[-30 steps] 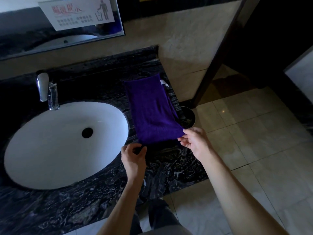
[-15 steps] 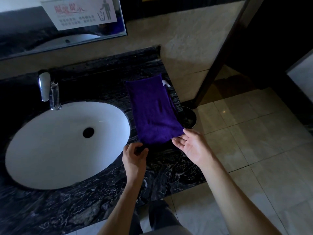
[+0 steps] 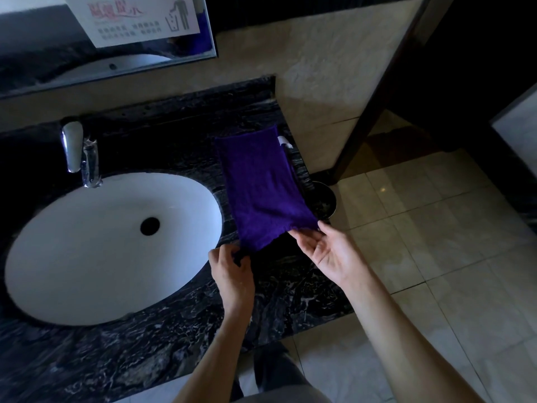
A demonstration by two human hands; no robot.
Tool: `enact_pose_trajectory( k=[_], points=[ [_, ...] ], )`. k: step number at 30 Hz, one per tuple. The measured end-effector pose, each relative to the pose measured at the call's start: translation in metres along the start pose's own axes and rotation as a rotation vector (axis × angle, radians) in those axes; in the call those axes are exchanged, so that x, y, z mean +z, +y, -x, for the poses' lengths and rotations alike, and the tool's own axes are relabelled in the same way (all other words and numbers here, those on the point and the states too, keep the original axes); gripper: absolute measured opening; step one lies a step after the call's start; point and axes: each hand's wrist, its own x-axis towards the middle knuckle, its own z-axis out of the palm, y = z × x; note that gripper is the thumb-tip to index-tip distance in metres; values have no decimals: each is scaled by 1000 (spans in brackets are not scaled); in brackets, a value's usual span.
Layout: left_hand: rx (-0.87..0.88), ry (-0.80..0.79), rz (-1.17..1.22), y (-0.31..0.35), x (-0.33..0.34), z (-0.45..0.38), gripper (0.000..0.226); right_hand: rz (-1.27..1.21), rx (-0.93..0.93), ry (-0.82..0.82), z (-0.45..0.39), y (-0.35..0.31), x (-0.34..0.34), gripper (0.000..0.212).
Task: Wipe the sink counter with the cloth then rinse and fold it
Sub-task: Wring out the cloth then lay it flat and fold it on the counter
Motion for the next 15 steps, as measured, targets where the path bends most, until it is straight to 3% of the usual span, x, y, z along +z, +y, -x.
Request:
enact_pose_trajectory(
  k=[2,5,10,15],
  points=[
    [-24,10,7,-1,-4,-1,24,168,-97,64,-4,-1,-8,11],
    [-36,41,87,1,-7,1,20,368,-168,107,-4,1,-17,5],
    [-102,109,134,-3,-11,1,26,520,-357,127,-6,1,-20,20],
    [-123,43,-17,-5,-15,0,29,1183,-489,442,-11,4,-25,10]
  ],
)
